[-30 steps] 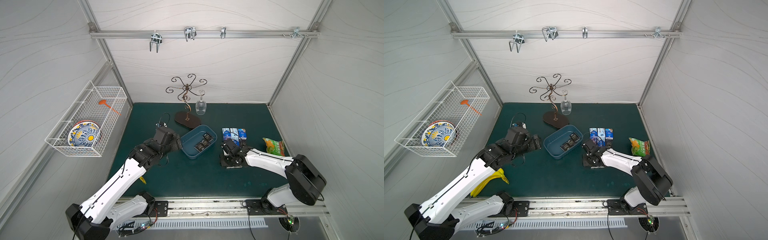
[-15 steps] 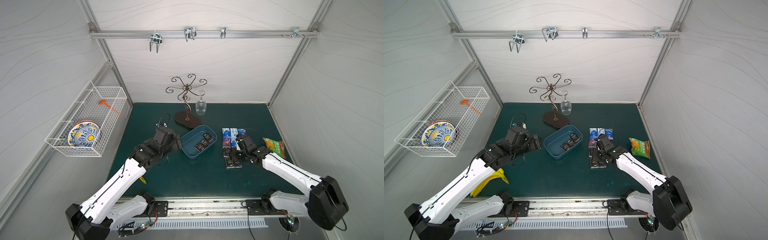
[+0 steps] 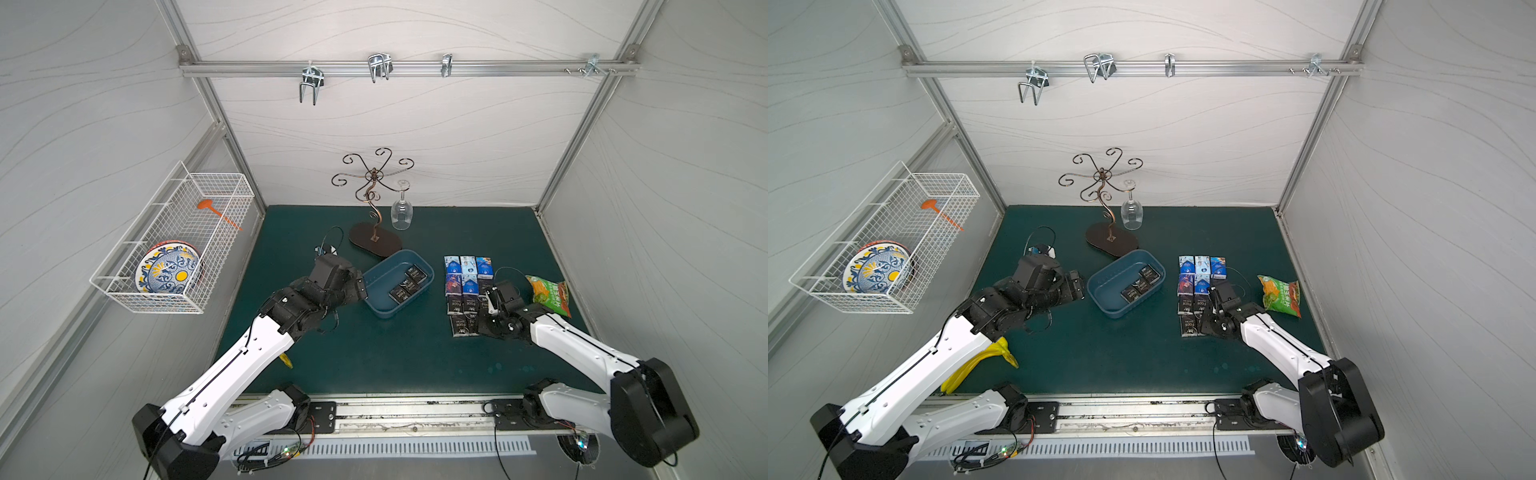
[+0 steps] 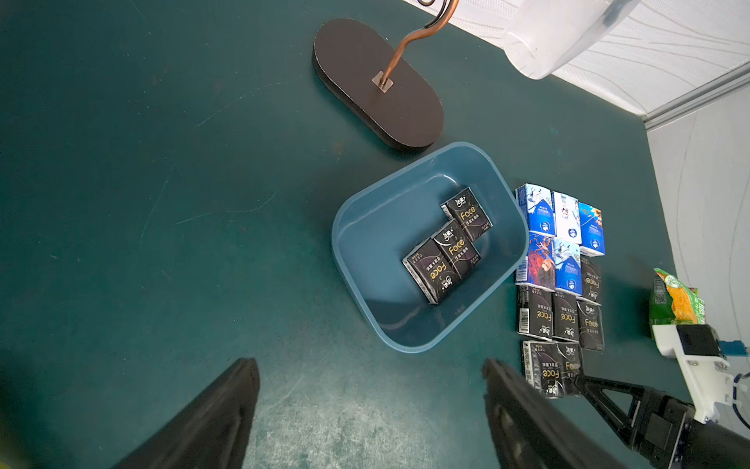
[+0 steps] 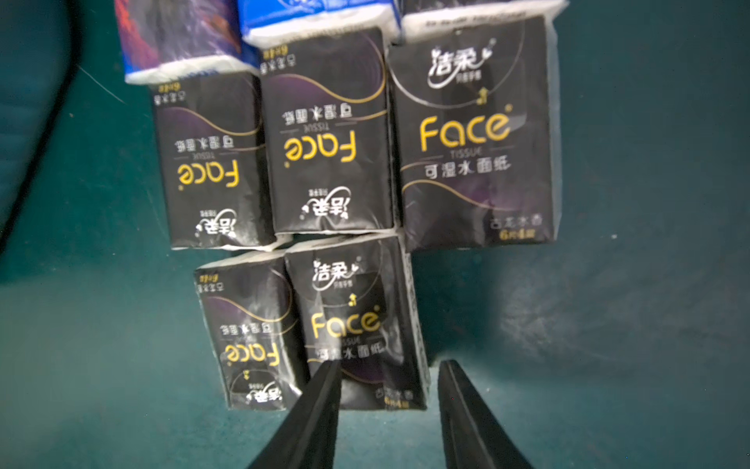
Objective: Take the pocket tissues out of the storage box
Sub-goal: Adjust the pocket tissues at the center of the board.
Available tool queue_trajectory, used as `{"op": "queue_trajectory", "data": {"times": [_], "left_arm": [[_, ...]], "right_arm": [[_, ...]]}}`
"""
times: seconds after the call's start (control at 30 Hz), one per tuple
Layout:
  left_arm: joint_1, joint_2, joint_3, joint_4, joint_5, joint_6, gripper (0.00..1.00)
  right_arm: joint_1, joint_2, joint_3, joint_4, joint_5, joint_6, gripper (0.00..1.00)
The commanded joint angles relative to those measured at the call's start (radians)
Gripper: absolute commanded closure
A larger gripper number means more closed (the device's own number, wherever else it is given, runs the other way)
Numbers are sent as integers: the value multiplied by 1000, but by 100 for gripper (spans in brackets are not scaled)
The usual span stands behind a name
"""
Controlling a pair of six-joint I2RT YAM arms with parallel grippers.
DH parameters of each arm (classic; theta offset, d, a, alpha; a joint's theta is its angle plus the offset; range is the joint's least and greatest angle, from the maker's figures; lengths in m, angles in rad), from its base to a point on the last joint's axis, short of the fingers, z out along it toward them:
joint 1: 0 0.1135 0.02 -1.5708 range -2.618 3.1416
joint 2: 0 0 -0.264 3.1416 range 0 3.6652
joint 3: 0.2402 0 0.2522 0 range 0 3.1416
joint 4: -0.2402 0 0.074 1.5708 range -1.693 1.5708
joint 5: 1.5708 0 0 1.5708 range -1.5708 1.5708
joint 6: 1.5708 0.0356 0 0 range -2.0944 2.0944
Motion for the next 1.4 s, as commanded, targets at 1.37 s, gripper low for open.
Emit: {"op": "queue_trajectory", "data": {"times": [1.37], "left_arm": [[-8,20,43,31,-34,-7,10]], "right_arm": [[98,39,274,-90,56,-41,52]]}}
